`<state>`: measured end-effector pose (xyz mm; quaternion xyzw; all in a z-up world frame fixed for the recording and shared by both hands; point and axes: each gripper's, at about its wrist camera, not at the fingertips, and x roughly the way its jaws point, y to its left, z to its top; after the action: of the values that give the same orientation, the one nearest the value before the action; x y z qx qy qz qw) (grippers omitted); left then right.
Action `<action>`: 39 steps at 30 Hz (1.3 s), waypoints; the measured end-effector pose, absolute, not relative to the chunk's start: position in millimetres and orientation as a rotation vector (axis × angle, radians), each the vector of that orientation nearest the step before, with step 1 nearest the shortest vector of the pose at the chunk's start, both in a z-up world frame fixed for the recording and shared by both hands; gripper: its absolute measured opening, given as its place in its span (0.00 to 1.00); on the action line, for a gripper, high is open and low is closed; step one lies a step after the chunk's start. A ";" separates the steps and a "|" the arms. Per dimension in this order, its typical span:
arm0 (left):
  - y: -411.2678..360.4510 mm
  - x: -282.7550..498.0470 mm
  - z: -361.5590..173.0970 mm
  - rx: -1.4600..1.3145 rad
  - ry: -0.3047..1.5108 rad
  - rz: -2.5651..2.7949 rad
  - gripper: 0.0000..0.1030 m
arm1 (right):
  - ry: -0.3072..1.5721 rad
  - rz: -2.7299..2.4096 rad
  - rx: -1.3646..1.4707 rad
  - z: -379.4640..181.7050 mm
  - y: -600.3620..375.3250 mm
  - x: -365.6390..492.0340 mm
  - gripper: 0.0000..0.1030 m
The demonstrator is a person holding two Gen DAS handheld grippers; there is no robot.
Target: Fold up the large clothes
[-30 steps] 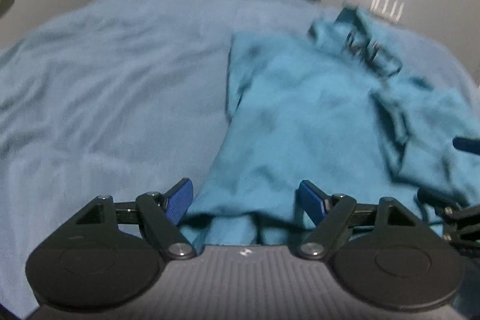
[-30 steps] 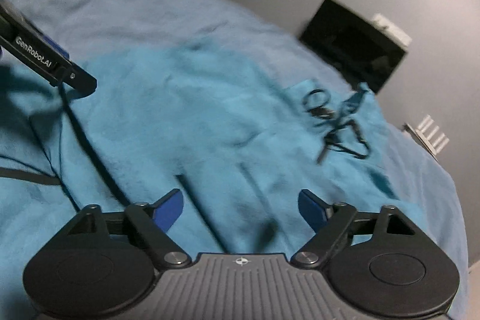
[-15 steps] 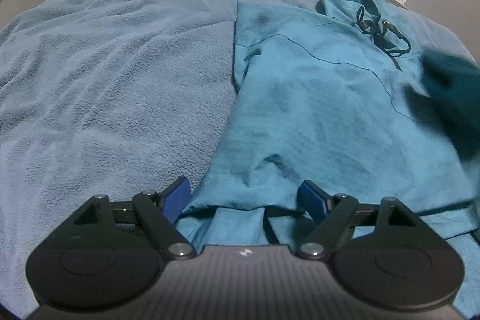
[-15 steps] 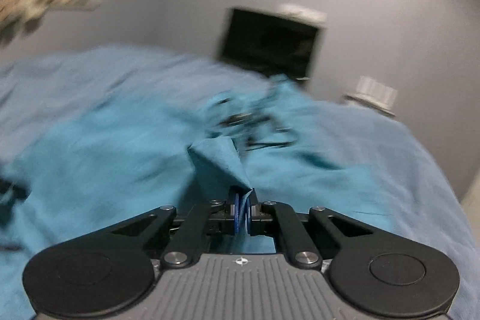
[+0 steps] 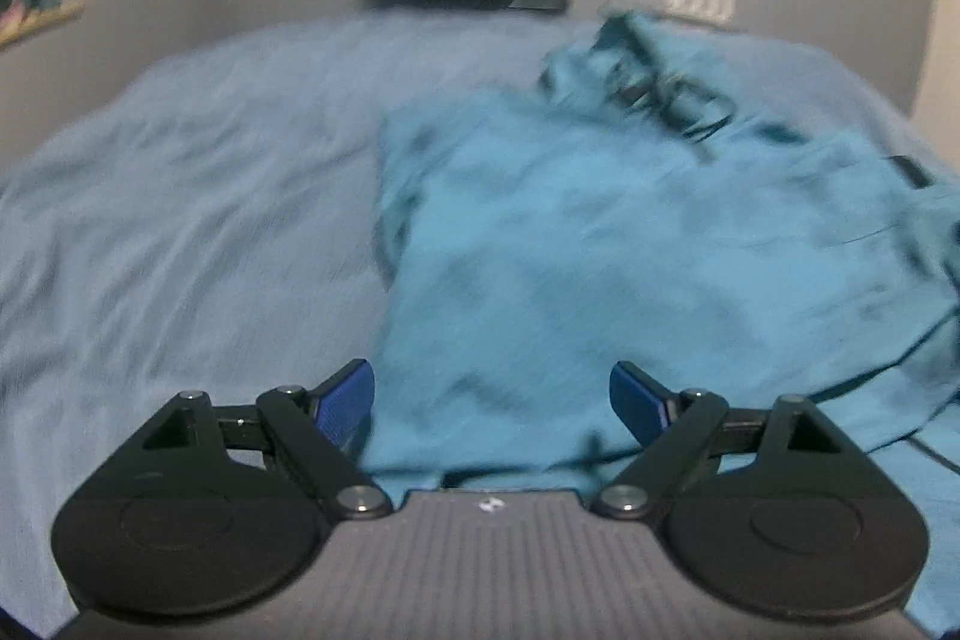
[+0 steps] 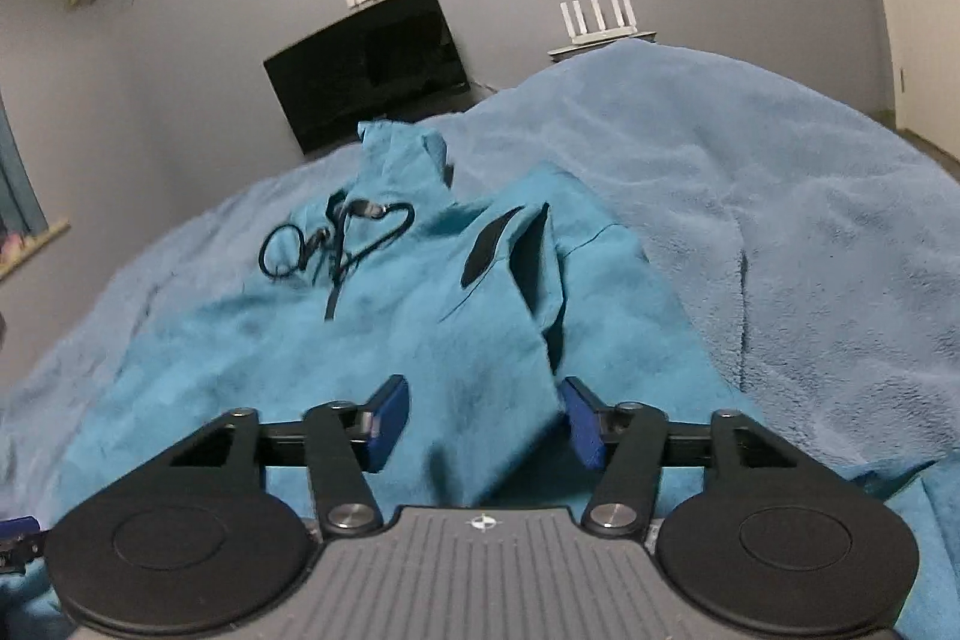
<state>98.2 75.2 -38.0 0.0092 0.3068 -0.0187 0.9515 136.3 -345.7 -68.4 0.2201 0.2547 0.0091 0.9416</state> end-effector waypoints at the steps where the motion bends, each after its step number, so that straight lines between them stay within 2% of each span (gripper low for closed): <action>1: 70.6 95.1 -34.7 0.037 0.595 -0.058 0.83 | 0.516 0.018 0.436 -68.3 -346.1 136.3 0.07; 5: 55.1 84.0 -25.7 0.089 0.504 -0.169 0.83 | 0.474 -0.064 0.397 -62.9 -354.4 126.5 0.07; 8: 48.6 92.0 -34.2 0.110 0.591 -0.237 0.82 | 0.516 -0.130 0.413 -67.6 -367.1 130.6 0.13; 10: 49.8 101.0 -47.3 0.099 0.687 -0.250 0.82 | 0.587 -0.157 0.414 -78.1 -370.8 136.1 0.39; 13: 55.2 110.2 -60.5 0.070 0.783 -0.229 0.82 | 0.531 -0.207 0.384 -74.5 -369.7 125.5 0.53; 16: 57.4 110.8 -61.7 0.050 0.796 -0.232 0.83 | 0.486 -0.207 0.262 -67.3 -356.2 122.3 0.68; 20: 54.8 110.1 -61.7 0.058 0.794 -0.232 0.84 | 0.631 -0.204 0.188 -83.5 -350.6 138.9 0.66; 25: 55.2 105.9 -55.2 0.095 0.789 -0.194 0.84 | 0.550 -0.170 0.286 -47.1 -357.7 112.8 0.67; 27: 54.7 102.0 -49.0 0.128 0.847 -0.164 0.84 | 0.512 -0.143 0.283 -24.8 -362.2 95.5 0.71; 30: 59.1 90.6 -36.8 0.087 1.042 -0.279 0.84 | 0.472 -0.097 0.250 11.3 -369.8 63.5 0.79; 32: 61.4 74.1 -22.1 0.091 1.098 -0.344 0.84 | 0.475 -0.063 0.240 30.6 -379.1 43.4 0.81; 39: 65.4 -0.2 24.6 0.273 1.048 -0.361 0.84 | 0.547 0.009 0.174 61.7 -400.3 -27.1 0.86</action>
<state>-0.2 65.4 24.6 0.1291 0.4958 -0.1711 0.8416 -27.1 -400.3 61.7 0.0857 0.2700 0.0042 0.9590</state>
